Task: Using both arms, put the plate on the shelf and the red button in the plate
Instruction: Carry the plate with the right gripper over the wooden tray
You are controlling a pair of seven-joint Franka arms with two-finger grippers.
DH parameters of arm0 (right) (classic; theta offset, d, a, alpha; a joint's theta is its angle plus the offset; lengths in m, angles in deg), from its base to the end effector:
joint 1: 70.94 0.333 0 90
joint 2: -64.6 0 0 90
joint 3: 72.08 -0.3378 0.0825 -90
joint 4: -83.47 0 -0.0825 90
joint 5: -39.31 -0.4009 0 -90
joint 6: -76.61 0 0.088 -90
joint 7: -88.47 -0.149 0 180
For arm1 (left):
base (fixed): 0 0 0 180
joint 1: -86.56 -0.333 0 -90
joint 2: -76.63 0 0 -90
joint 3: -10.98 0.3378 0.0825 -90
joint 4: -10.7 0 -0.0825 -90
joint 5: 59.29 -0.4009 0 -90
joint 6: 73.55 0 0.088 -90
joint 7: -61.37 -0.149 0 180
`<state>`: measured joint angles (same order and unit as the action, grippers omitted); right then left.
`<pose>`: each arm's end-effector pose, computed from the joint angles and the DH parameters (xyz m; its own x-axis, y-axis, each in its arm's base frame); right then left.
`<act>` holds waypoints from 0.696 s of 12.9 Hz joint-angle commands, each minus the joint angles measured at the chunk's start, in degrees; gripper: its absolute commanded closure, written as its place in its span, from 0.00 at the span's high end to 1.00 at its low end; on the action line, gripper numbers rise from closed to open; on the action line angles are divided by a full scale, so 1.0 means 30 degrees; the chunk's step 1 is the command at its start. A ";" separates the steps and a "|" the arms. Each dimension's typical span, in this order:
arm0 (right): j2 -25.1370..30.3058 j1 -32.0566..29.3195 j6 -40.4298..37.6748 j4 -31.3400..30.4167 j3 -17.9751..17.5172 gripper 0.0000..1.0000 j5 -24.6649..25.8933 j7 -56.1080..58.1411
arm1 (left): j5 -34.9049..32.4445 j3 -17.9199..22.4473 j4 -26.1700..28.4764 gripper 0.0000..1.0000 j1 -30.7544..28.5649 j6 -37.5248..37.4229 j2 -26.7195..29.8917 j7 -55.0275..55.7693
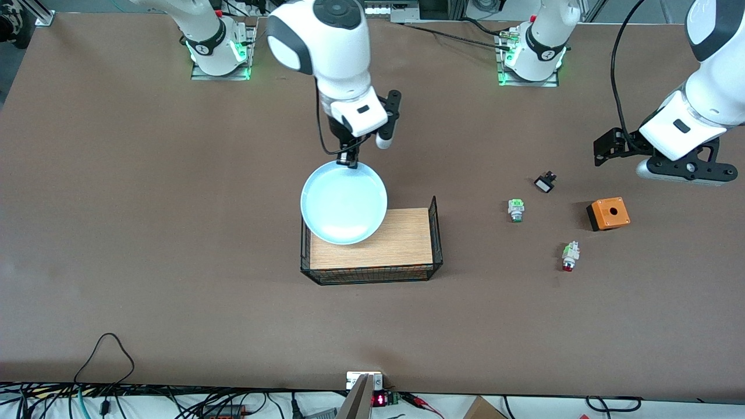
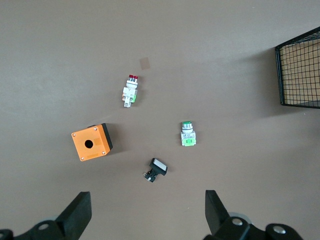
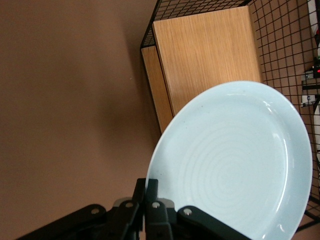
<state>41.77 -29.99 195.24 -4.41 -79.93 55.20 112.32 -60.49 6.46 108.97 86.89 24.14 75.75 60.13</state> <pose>0.5013 0.5174 0.4164 0.1954 0.9800 0.0367 0.9502 -0.1985 0.2404 0.5789 -0.0460 0.5361 0.9937 -0.1089 -0.0259 -0.1094 -0.9938 -0.0189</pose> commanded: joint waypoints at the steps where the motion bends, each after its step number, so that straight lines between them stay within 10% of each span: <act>1: -0.1058 0.0702 0.1436 0.0317 0.0272 0.00 0.1321 -0.1560 | 0.0370 0.0073 -0.0735 1.00 0.0093 -0.0426 -0.0234 -0.0086; 9: -0.3111 0.0323 0.4194 0.0141 0.0564 0.00 0.2087 -0.1769 | 0.0428 0.0043 -0.0824 1.00 0.0152 -0.0631 -0.0468 -0.0057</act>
<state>33.57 -28.78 206.50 -4.43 -78.28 60.06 108.18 -60.49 6.44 108.44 87.12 23.74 75.51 60.13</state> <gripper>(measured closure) 0.974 0.000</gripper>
